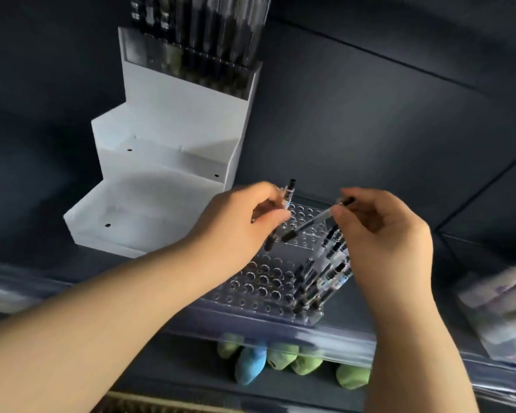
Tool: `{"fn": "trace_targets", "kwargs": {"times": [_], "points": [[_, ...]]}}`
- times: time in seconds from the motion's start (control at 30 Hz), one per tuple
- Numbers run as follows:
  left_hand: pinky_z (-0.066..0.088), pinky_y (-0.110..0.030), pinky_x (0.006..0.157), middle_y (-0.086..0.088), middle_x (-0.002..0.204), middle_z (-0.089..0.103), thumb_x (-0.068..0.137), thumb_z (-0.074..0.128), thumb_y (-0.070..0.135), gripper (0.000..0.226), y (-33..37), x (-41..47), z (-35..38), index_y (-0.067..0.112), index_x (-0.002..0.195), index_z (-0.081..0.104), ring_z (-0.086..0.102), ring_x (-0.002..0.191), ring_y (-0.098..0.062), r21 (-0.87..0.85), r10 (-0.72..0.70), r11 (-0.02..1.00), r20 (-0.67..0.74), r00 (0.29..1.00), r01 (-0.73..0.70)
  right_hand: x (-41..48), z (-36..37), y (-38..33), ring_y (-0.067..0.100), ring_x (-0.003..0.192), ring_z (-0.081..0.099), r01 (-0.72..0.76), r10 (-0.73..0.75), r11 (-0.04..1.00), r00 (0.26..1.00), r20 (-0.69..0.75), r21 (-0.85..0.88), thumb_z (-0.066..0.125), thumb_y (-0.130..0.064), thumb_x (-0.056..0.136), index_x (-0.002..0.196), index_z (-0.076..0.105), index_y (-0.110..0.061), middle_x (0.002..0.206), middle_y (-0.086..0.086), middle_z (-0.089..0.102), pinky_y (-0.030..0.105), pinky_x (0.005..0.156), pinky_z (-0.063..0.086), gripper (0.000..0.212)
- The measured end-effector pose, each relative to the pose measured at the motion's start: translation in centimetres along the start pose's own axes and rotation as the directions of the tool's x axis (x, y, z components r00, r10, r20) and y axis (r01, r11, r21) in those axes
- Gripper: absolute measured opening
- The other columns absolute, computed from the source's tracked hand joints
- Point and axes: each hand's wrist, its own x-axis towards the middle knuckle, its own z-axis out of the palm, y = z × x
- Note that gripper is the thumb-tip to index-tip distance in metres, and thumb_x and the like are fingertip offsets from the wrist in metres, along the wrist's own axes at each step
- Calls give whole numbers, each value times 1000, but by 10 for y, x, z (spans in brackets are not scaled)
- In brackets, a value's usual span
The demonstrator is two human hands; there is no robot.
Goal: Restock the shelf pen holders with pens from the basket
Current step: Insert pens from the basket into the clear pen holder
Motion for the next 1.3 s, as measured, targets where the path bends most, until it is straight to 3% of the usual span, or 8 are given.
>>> {"fn": "trace_targets", "kwargs": {"times": [0.23,0.43,0.7,0.8,0.87,1.0,1.13,1.3], "points": [[42,-12,61,11,80,68,84,67,21,20,5,-8,6,27,91,50,61,72,-3,-14,59,998,19,998,-59,2,-1,0,-12,69,55,15,-14,997,1000,21,-78,61,-9,82,95,69,-27,76,-21,63,-1,63,39,23],[45,-31,75,9,83,70,90,58,29,9,6,-8,7,27,94,49,65,79,-11,-44,12,999,35,999,-10,0,5,0,-15,71,54,41,-32,987,998,61,-155,59,-8,83,97,69,-26,76,-23,61,0,66,39,25],[41,-12,68,14,79,65,88,61,28,12,5,-8,11,31,90,49,57,76,0,-2,35,999,6,999,-35,2,8,-4,-5,70,58,72,-58,968,996,64,-240,58,-8,82,99,70,-24,75,-21,59,0,71,37,26],[44,-17,67,15,77,63,85,67,25,10,1,-7,15,28,89,58,58,73,-2,31,52,998,6,999,-52,3,8,-6,1,76,58,76,-60,964,996,69,-254,59,-7,82,99,71,-23,76,-17,61,1,71,38,26],[46,-22,69,12,75,65,82,70,23,9,-1,-6,17,24,88,63,59,69,-3,43,64,997,8,998,-64,3,10,-7,4,77,60,81,-62,960,995,79,-269,60,-7,82,100,71,-22,79,-12,63,7,73,42,26],[44,-9,67,16,72,62,82,71,19,8,-2,-4,18,19,89,66,58,75,1,37,85,996,7,996,-85,5,13,-7,9,79,64,86,-64,957,994,88,-277,61,-7,83,102,71,-20,77,-12,62,19,79,48,25],[45,-15,70,16,72,62,82,70,21,9,-1,-2,17,19,90,66,57,75,-2,45,98,994,-9,995,-98,9,10,-6,5,77,62,79,-54,954,994,91,-289,60,-7,83,104,70,-21,72,-22,56,6,73,43,26],[45,-22,71,12,76,65,83,69,22,13,1,-1,17,21,96,66,58,74,-4,52,112,993,-36,993,-110,11,14,-2,7,80,61,106,-57,930,987,147,-351,60,-6,84,106,70,-17,81,-10,62,-2,69,36,27]]}}
